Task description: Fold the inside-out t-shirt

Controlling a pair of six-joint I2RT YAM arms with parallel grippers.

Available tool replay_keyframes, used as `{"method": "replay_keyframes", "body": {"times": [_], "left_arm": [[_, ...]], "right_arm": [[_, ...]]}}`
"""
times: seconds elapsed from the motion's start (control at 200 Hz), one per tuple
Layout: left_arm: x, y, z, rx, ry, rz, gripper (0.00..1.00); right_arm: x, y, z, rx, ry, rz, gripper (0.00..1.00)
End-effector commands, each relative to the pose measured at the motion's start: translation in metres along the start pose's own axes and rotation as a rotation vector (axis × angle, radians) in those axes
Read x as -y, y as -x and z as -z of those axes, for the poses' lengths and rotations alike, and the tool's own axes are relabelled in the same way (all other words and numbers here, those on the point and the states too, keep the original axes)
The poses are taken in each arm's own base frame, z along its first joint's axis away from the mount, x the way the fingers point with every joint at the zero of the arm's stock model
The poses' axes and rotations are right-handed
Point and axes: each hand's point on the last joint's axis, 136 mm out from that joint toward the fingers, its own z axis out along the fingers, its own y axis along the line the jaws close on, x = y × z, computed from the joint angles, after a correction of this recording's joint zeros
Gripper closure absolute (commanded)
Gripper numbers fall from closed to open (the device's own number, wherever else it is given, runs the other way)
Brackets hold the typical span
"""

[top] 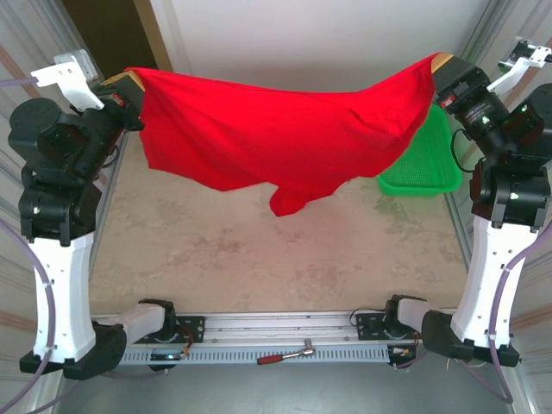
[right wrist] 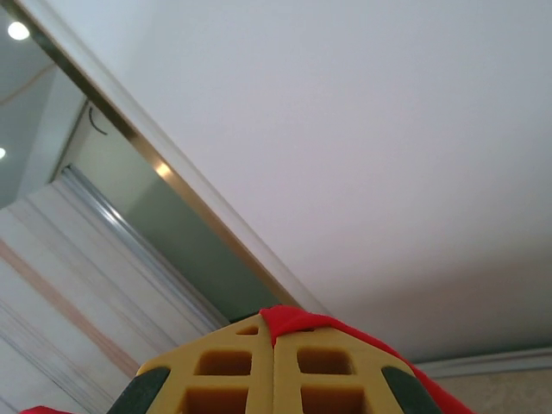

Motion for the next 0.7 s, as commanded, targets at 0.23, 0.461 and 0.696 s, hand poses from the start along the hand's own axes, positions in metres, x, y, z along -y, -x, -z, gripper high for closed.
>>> {"method": "replay_keyframes", "body": {"times": [0.23,0.461,0.696], "left_arm": [[-0.095,-0.094,-0.144,-0.241,0.12,0.117,1.0],[-0.081,-0.033,-0.172,-0.124,0.077,0.135,1.0],[-0.052,0.019,-0.13,-0.009,0.036,0.092,1.0]], "right_arm": [[0.1,-0.047,-0.143,-0.207,-0.093,-0.077,1.0],[0.055,-0.009,-0.183,-0.154,0.112,-0.095,1.0],[0.027,0.012,-0.16,-0.104,0.188,-0.105,1.0]]}}
